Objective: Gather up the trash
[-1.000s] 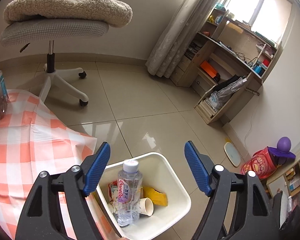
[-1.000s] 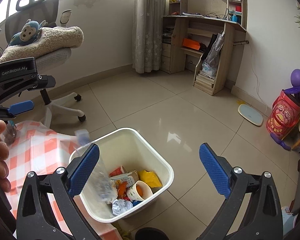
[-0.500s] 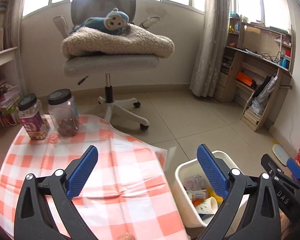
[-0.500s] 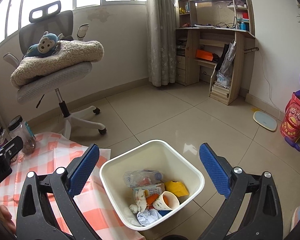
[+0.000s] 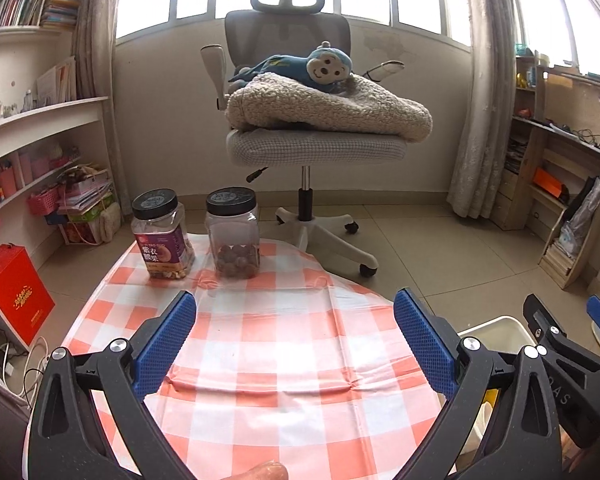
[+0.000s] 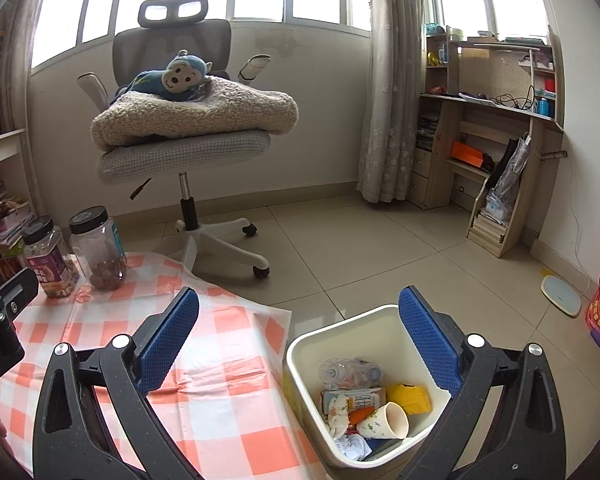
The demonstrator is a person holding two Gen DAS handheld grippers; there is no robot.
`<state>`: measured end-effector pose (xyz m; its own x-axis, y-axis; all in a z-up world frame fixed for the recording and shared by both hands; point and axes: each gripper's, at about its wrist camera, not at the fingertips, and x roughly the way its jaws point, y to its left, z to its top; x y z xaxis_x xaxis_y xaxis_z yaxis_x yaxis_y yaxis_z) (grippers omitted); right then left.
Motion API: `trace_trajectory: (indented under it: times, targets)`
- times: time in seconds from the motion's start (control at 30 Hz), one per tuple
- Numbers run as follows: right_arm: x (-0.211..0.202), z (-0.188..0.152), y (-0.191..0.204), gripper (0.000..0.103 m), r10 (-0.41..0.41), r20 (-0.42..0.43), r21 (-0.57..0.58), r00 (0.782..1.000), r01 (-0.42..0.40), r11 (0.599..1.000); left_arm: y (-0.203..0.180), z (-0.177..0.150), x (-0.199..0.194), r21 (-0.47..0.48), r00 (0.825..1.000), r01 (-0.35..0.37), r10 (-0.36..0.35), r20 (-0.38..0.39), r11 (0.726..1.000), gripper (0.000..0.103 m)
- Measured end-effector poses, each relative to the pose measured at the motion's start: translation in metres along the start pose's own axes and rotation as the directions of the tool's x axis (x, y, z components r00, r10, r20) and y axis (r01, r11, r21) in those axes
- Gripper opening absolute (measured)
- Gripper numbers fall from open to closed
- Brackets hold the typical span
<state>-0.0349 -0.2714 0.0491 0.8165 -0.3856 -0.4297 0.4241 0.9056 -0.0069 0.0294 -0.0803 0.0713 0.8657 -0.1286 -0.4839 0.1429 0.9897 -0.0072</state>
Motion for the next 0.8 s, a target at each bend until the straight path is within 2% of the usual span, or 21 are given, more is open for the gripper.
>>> trace_trajectory:
  times: [0.23,0.43,0.53,0.8]
  targets:
    - [0.000,0.000,0.031,0.096,0.043,-0.012,-0.022,0.999,-0.043,0.999,0.033,-0.001,-0.001,-0.040,0.999,-0.020,0.019,-0.031,0.999,0.096]
    - [0.006,0.001,0.046,0.096,0.085,-0.035,-0.022,0.996,-0.086,0.996,0.054,-0.010,-0.003,-0.052,0.994,-0.113,0.113,-0.010,0.992,0.096]
    - [0.009,0.001,0.054,0.096,0.111,-0.052,-0.026,0.992,-0.112,0.993,0.062,-0.013,-0.002,-0.068,0.990,-0.138,0.137,-0.011,0.988,0.096]
    - [0.014,0.000,0.070,0.096,0.155,-0.073,-0.037,0.985,-0.158,0.987,0.069,-0.016,0.006,-0.064,0.989,-0.131,0.127,-0.076,0.989,0.096]
